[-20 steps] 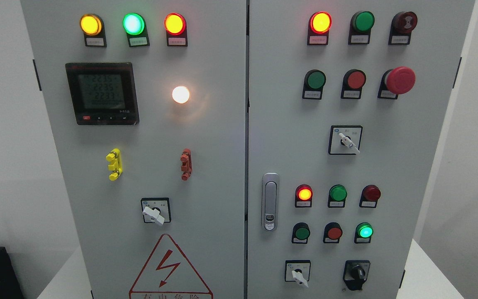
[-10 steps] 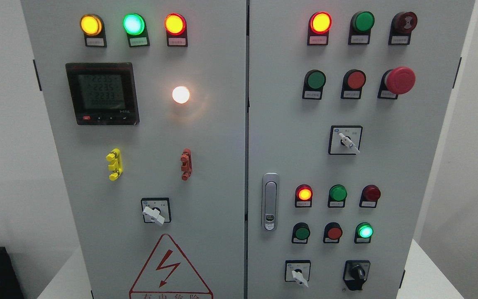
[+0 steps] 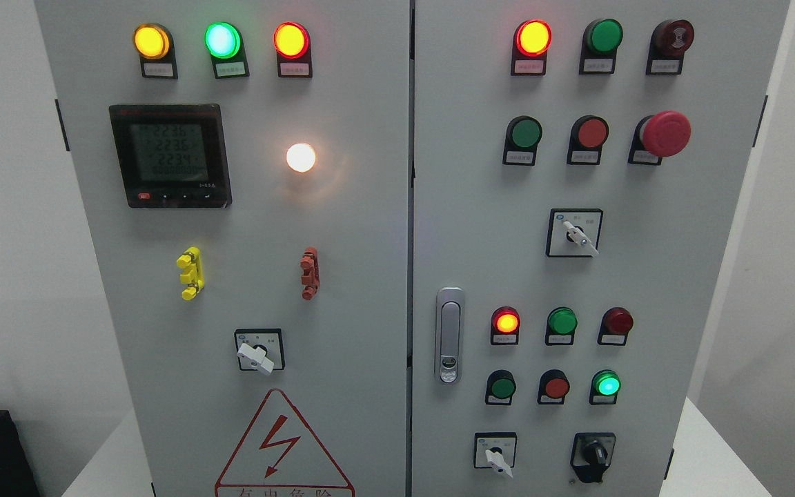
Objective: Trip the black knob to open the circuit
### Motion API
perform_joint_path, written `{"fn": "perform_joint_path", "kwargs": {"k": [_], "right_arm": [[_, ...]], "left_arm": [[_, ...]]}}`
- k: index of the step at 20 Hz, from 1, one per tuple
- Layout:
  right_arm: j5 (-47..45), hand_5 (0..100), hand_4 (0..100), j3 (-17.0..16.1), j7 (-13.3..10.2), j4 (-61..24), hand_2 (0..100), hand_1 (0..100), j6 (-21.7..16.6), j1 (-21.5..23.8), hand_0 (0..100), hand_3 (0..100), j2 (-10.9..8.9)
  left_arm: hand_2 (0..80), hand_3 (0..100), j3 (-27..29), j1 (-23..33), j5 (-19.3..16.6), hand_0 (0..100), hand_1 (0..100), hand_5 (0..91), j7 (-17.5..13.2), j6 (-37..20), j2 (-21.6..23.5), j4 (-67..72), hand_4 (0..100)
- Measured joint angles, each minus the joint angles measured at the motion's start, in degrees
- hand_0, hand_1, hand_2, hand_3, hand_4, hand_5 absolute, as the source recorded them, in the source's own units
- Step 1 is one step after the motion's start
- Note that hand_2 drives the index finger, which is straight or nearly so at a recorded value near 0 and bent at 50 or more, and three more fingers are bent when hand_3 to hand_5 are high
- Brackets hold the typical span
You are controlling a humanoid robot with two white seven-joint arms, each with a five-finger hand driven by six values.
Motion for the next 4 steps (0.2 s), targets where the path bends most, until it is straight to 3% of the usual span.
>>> {"fn": "perform_joint_path", "kwargs": {"k": [4], "right_arm": [[0.0, 0, 0, 0.3, 0.3, -0.2, 0, 0, 0.0, 0.2, 0, 1, 0.03]], "left_arm": [[0.0, 0, 0.0, 0.0, 0.0, 12, 39, 0.0, 0.0, 0.0, 0.0, 0.0, 0]]}}
